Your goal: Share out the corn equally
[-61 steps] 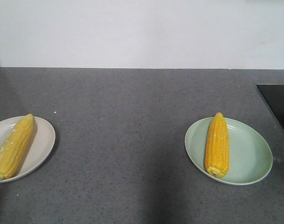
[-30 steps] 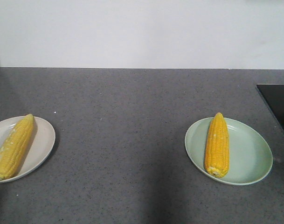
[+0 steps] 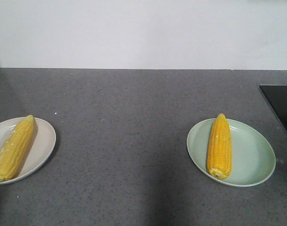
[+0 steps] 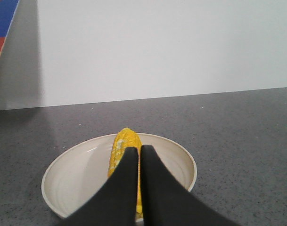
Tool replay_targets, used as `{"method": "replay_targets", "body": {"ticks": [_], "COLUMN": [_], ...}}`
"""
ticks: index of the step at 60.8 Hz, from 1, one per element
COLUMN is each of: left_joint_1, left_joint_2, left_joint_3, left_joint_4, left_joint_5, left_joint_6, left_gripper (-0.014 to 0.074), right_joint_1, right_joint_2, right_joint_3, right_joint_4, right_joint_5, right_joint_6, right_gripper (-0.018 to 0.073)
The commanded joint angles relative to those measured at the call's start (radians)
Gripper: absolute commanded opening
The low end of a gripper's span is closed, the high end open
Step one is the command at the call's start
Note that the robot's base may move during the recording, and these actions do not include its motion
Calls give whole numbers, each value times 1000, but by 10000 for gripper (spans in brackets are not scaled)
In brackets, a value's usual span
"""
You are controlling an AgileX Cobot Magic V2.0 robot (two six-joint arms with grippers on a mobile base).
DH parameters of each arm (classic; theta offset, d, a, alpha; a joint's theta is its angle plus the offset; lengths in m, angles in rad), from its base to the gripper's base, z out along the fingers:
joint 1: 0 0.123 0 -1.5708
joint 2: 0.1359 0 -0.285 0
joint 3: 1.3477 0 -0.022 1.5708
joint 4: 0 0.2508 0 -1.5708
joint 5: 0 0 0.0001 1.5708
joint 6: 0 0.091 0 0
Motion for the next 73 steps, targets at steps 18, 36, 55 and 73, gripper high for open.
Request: {"method": "replay_targets", "body": {"ticks": [18, 36, 55, 73], "left_joint_1": [0, 0, 0, 0], "left_joint_2": [-15, -15, -14, -14], "left_joint_3": [10, 10, 10, 10], "left_joint_4": [-9, -9, -9, -9], "left_joint_5": [-75, -75, -74, -74], "left_joint_6": [-6, -6, -6, -5], "left_gripper": [-6, -6, -6, -6], "right_joint_1": [-1, -1, -2, -2], "right_joint_2": [-238, -511, -597, -597], "right_joint_3": [344, 546, 587, 588], "right_joint_4": [-453, -469, -471, -471], "right_joint_5": [-510, -567, -545, -566], "right_joint_6": [536, 575, 577, 577], "right_gripper": [-10, -10, -10, -10]}}
